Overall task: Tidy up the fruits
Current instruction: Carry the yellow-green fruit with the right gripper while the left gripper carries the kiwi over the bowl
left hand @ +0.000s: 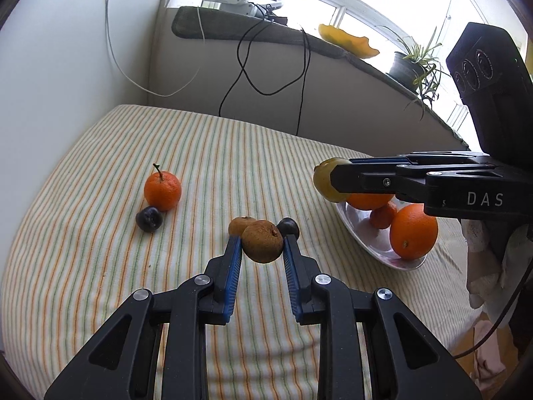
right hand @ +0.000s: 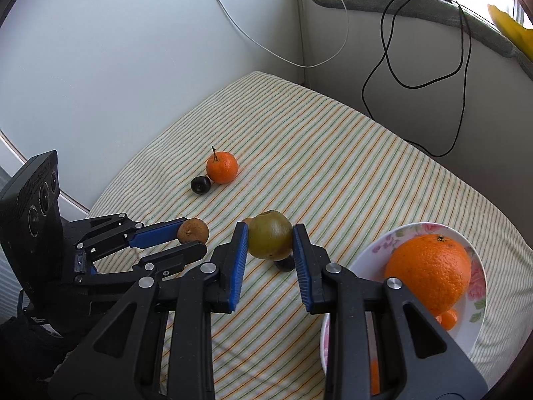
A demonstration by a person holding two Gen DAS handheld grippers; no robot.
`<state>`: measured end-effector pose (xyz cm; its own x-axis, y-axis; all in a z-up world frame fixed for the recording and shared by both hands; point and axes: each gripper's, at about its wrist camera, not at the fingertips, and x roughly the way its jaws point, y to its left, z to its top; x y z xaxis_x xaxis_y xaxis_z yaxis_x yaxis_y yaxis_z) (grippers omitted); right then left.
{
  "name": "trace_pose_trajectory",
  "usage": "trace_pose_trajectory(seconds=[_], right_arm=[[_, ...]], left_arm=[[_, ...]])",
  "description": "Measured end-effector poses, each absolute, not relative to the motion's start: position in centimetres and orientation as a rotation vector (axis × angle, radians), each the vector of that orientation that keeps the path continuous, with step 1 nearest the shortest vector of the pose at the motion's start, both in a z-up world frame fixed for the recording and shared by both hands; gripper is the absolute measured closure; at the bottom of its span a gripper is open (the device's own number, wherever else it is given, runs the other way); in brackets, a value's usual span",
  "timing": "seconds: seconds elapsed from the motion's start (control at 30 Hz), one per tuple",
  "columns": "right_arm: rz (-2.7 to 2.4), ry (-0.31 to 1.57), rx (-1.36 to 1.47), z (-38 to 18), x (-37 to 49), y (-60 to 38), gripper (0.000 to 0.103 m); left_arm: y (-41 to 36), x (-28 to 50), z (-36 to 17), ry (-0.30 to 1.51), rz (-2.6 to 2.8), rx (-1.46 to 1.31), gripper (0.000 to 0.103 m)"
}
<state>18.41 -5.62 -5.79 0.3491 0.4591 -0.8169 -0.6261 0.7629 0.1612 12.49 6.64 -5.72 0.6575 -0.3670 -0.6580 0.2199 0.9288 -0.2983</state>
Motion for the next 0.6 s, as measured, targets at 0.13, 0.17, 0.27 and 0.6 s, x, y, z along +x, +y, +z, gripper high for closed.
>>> trace_pose_trajectory(seconds=[0.13, 0.17, 0.27, 0.6], right_arm=[[0.7, 0.957, -0.16, -4.5, 17.9, -7.7, 0.075], [0.695, 0.951, -0.151, -4.1, 17.8, -8.2, 0.075], [0.68, 0.935, -0.13, -3.4, 17.4, -10.1, 0.075], [0.602, 0.909, -0.08, -2.5, 16.9, -16.6, 0.075]], left_arm=[[5.0, 12.6, -5.2, 0.781, -0.371, -0.196, 0.079], [4.6, 12.7, -5.2, 0.781, -0.38, -0.196, 0.079], [3.2, 13.1, -5.0, 0.783, -0.406, -0.192, 0.079], [-0.6, 12.8, -4.8, 0.794, -0.473, -0.17, 0.079]])
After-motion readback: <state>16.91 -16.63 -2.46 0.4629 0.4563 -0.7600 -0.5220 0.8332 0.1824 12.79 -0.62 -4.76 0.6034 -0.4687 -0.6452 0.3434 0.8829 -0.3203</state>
